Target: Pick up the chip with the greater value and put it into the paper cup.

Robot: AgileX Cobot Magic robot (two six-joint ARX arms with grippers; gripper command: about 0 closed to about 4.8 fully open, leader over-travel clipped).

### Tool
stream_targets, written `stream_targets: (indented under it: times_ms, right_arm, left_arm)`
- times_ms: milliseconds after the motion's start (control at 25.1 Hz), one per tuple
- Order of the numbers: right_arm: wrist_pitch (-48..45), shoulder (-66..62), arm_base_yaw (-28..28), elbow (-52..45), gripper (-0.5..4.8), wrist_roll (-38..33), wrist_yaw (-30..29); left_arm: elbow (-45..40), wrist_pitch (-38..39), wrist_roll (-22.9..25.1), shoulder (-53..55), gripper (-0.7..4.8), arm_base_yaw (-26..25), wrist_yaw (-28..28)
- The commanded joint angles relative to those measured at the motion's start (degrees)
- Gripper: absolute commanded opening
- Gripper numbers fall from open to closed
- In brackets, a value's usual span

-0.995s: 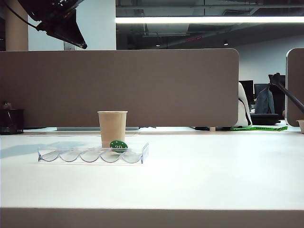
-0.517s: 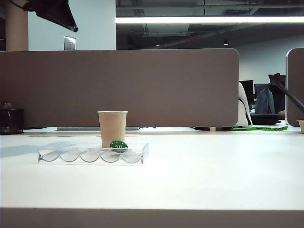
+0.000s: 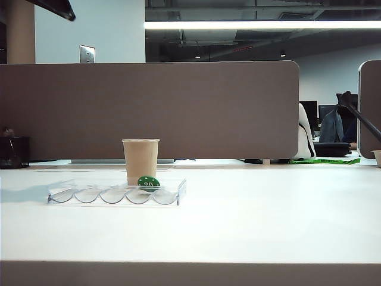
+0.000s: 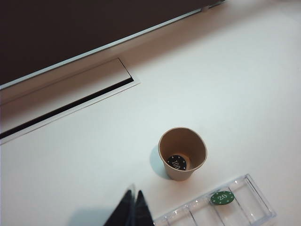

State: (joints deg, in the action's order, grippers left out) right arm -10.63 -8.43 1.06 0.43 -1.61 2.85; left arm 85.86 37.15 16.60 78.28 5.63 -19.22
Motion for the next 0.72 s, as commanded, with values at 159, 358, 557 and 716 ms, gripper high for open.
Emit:
stream_targets:
  times_ms: [159,358,557,716]
  right_arm:
    - [-1.5,8.1,0.0,-0.1,-0.06,-1.2,-1.4]
    - [-1.1,8.5,0.1,-0.1,-0.06,-1.4,-7.9]
    - [-1.2,8.5,0.1,-0.1,-0.06,-1.4,-9.4]
    - [-1.1,8.5,0.1,-0.1,-0.06,-1.4,-9.4]
  left_arm:
    - [-17.4,-6.4,-2.2,-18.3,-0.06,0.1,4.5]
    - [-24.8,-7.9,-2.1,-27.9,-0.06,0.1,8.8]
    - [-30.0,-8.0,-3.6,-34.8,-0.06,0.1,9.1]
    - [-34.6,-8.0,-3.6,-40.9,-0.05,0.1,9.2]
